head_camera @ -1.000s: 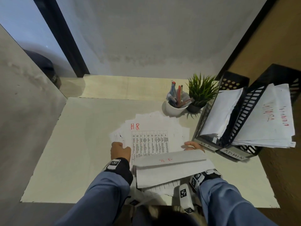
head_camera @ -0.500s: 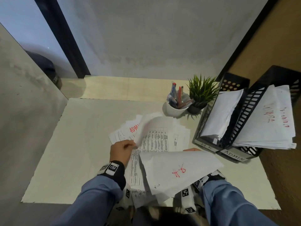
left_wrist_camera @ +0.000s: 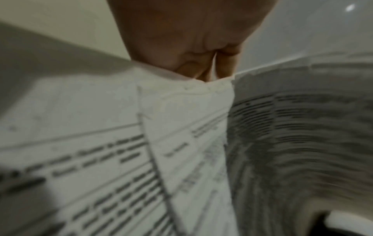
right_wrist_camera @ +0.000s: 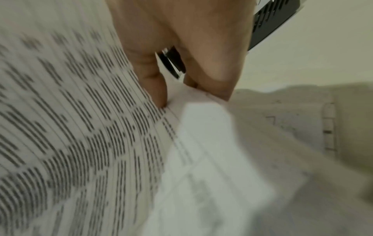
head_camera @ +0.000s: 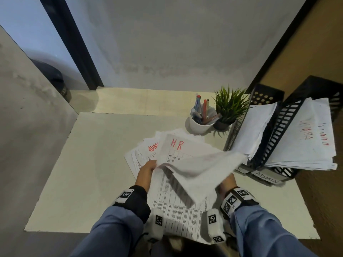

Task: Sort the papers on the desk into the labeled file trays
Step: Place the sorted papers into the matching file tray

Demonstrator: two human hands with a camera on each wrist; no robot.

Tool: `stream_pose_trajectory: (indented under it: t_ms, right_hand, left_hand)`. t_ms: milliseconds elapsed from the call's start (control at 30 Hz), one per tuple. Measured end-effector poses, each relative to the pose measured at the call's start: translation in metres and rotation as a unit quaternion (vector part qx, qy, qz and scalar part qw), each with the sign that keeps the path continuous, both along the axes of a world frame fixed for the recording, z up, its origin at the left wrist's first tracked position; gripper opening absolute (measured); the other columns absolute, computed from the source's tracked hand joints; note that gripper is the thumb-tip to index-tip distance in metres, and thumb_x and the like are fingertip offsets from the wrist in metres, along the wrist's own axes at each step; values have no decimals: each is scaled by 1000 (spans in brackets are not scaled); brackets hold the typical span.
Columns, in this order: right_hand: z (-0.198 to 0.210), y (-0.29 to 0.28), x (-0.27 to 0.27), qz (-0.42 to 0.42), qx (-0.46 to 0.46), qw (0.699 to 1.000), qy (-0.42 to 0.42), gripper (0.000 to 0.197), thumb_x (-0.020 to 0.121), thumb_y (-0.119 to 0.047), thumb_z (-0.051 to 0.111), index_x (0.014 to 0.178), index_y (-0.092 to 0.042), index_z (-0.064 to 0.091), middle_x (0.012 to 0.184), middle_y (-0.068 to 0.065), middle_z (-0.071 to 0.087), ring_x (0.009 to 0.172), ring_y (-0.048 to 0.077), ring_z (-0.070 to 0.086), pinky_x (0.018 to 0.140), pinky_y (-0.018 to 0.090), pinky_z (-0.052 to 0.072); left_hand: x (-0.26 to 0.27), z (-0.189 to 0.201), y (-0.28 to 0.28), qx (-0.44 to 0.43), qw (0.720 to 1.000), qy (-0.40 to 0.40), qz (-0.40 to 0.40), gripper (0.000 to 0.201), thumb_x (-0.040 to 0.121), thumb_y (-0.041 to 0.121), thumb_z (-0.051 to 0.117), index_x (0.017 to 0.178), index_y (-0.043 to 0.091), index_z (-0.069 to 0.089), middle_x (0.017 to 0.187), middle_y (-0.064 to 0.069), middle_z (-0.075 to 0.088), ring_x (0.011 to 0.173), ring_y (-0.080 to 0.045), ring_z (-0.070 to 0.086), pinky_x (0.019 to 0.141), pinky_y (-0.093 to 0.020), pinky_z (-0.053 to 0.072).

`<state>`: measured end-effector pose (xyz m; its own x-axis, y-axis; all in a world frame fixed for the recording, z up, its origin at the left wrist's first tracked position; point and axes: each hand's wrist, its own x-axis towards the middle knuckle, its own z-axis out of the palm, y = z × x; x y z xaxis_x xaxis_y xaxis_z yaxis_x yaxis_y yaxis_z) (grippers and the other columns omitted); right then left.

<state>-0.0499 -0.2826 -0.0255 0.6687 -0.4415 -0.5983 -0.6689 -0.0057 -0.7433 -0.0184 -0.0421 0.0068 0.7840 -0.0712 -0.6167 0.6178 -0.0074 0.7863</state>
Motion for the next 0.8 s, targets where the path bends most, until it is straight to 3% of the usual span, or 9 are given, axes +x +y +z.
stream_pose_trajectory:
  t_ms: [67,100,200,300,433,500,633,733,800]
  right_hand:
    - [15,2,2,-15,36,999,22,31,81,9,53,60,-12,46,38,-4,54,46,15,51,46,17,40]
    - [21,3,2,-9,50,999,14,27,76,11,57,60,-9,47,45,9,52,49,21,48,48,22,38]
    - [48,10,7,-9,105,994,-35,21,78,17,52,81,-3,57,67,14,60,63,26,59,46,25,45]
    - [92,18,11,2,86,985,-148,36,81,17,51,107,-6,60,96,11,65,84,22,62,64,22,55]
    - [130,19,15,-11,51,959,-279,36,80,14,55,94,-18,63,97,5,68,88,20,65,74,30,56]
    - [143,20,12,-8,48,947,-318,36,77,15,59,88,-19,62,91,1,69,83,16,67,74,30,57]
    - [125,24,2,-4,29,959,-280,27,74,6,69,87,-15,60,86,-1,68,79,13,66,71,24,58]
    - [101,27,-10,-16,28,973,-228,24,75,8,67,92,-8,62,87,4,67,80,18,64,77,32,57]
    - [96,29,-14,-5,29,974,-225,27,77,11,63,84,-15,63,85,1,66,78,12,63,64,19,57]
  left_hand:
    - [-3,8,0,-23,997,30,-63,53,84,59,52,121,22,61,127,-7,60,121,-31,53,105,-45,38]
    - [-4,13,-3,8,995,7,-101,55,86,58,52,129,24,54,133,-4,55,125,-29,50,105,-43,37]
    - [-1,23,-12,61,989,-84,-102,33,82,22,70,113,19,60,106,-7,67,98,-25,64,85,-38,52]
    - [7,41,-19,39,989,-143,-27,31,79,11,67,108,21,62,107,-6,70,101,-25,66,95,-44,51]
    - [19,78,-29,67,958,-279,11,32,81,1,65,105,20,57,93,12,66,84,4,64,70,-8,49]
    - [18,87,-32,65,947,-313,16,35,78,6,71,102,26,56,92,18,65,82,12,63,70,-3,48]
    - [5,78,-31,55,953,-298,-15,37,79,11,73,100,34,54,97,19,64,94,8,61,66,0,47]
    - [-5,63,-26,79,969,-232,10,13,81,8,70,89,11,60,89,-15,65,82,-14,64,55,-9,50]
    - [-9,53,-23,66,975,-210,9,14,82,9,68,94,4,62,83,-11,65,71,-6,63,49,-5,46]
